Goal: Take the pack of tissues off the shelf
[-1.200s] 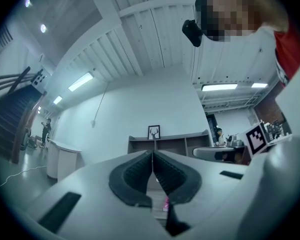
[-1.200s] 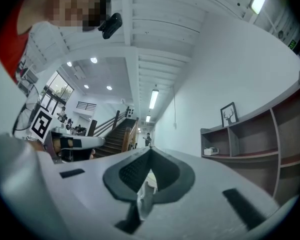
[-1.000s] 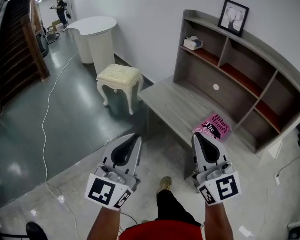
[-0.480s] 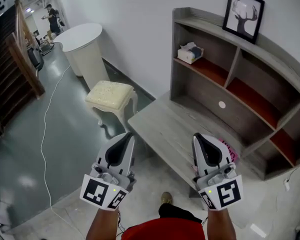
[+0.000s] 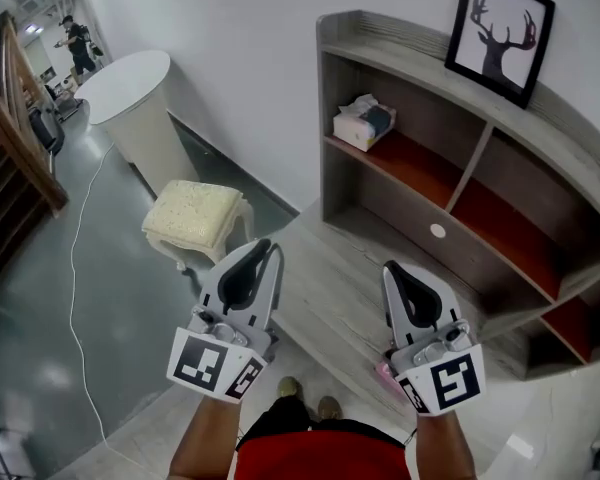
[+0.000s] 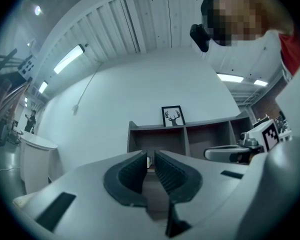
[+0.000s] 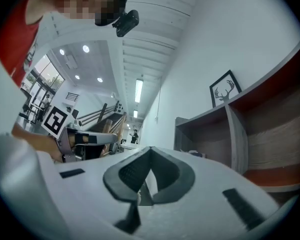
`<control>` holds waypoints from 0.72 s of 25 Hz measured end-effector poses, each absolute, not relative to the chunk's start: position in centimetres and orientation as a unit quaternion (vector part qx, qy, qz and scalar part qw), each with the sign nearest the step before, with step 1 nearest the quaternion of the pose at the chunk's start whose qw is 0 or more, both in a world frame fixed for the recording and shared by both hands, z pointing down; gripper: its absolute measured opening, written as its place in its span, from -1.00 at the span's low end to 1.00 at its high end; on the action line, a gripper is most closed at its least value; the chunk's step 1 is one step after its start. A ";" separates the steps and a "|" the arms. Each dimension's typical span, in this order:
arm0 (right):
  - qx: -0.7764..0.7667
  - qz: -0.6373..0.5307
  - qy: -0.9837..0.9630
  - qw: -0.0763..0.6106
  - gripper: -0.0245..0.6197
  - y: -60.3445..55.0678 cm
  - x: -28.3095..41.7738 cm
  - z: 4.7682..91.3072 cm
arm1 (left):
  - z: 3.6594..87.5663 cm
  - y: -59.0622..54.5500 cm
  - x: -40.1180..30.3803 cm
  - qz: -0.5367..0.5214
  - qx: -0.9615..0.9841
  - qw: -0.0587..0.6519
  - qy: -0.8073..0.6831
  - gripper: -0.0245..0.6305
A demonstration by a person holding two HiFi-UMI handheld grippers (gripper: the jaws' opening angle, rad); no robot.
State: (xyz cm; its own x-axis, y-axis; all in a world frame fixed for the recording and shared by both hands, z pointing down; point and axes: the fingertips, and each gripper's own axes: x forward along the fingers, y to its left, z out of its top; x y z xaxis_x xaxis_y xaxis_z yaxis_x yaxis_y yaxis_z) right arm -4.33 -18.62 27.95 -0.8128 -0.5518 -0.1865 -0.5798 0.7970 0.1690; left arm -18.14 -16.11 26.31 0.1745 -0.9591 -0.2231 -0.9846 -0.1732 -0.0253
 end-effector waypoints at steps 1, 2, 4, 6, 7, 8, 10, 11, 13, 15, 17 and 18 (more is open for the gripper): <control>-0.305 0.109 0.944 0.063 -0.91 -19.3 -4.5 28.0 | 26.3 -17.3 -18.3 0.078 -0.766 0.080 0.634 -0.86; -0.310 0.108 0.942 0.062 -0.91 -19.9 -4.7 28.1 | 26.3 -18.5 -18.3 0.078 -0.770 0.077 0.628 -0.77; -0.324 0.110 0.938 0.059 -0.91 -21.2 -5.1 28.1 | 26.4 -21.1 -18.4 0.079 -0.781 0.071 0.615 -0.54; -0.341 0.116 0.931 0.053 -0.91 -22.5 -5.5 28.2 | 26.6 -23.8 -18.6 0.080 -0.792 0.064 0.602 -0.39; -0.351 0.121 0.927 0.048 -0.91 -23.1 -5.8 28.2 | 26.9 -25.2 -18.7 0.079 -0.797 0.059 0.595 -0.32; -0.360 0.128 0.923 0.042 -0.91 -23.7 -6.1 28.3 | 27.2 -26.5 -18.8 0.077 -0.803 0.054 0.589 -0.25; -0.378 0.139 0.915 0.031 -0.91 -24.8 -6.8 28.3 | 27.7 -29.1 -19.1 0.072 -0.812 0.045 0.578 -0.14; -0.387 0.143 0.911 0.027 -0.91 -25.3 -7.0 28.3 | 27.9 -30.3 -19.2 0.070 -0.815 0.041 0.573 -0.08; -0.403 0.148 0.903 0.018 -0.91 -26.3 -7.3 28.4 | 28.2 -32.7 -19.3 0.066 -0.822 0.034 0.564 0.02; -0.419 0.147 0.896 0.011 -0.91 -27.1 -7.3 28.6 | 28.5 -35.0 -19.1 0.062 -0.830 0.032 0.554 0.11; -0.431 0.144 0.891 0.007 -0.91 -27.8 -7.0 28.9 | 28.9 -37.1 -18.5 0.054 -0.836 0.034 0.544 0.17; -0.435 0.143 0.889 0.004 -0.91 -28.1 -6.8 29.0 | 29.0 -38.1 -18.2 0.049 -0.838 0.034 0.542 0.20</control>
State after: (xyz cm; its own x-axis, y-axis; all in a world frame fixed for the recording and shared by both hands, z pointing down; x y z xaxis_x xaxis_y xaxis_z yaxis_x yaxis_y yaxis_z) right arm -6.76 -28.09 28.97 -0.6222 -0.7716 -0.1324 -0.7741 0.5812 0.2508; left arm -18.23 -38.12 29.02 0.4081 -0.9051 -0.1195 -0.9118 -0.4106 -0.0040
